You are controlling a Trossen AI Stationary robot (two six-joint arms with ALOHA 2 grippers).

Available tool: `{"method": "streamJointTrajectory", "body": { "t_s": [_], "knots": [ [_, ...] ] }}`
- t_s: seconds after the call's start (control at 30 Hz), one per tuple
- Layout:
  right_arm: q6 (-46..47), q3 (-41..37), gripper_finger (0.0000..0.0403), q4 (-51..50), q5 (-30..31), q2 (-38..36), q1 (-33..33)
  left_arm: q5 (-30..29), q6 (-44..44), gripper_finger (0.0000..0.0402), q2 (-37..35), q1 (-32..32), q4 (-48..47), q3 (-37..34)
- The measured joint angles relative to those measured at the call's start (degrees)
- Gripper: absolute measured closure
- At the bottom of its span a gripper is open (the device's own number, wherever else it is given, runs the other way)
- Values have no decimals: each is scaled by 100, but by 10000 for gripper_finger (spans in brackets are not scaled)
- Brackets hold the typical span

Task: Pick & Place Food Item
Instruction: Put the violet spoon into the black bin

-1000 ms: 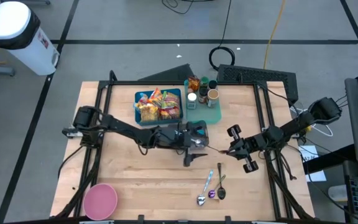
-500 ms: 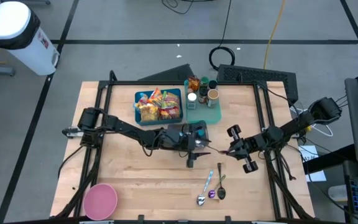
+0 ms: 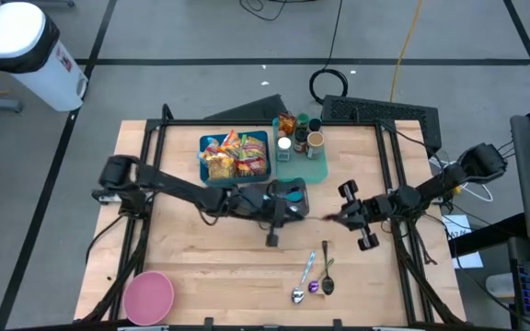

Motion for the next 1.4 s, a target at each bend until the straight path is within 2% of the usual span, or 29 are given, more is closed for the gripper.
{"method": "streamJointTrajectory", "body": {
  "t_s": [0.13,0.23,0.5,0.7,1.03,1.4],
  "knots": [
    [-24,-229,394,-145,899,-217,0,-436,-292,393,-705,-28,-1575,17],
    [-54,-389,387,-272,1561,-377,0,-732,-550,393,-1051,-56,-2393,27],
    [-152,-469,377,-726,2406,-512,-39,-920,-1053,396,-1154,-73,-4130,-33],
    [-148,-473,383,-992,2514,-526,-42,-1436,-1546,396,-1109,1,-4484,-152],
    [-136,-473,392,-1087,2529,-522,-42,-786,-1856,397,-1073,250,-4697,-343],
    [-133,-471,396,-1109,2529,-522,-44,-740,-1736,388,-1073,398,-4267,-343]
  ]
}}
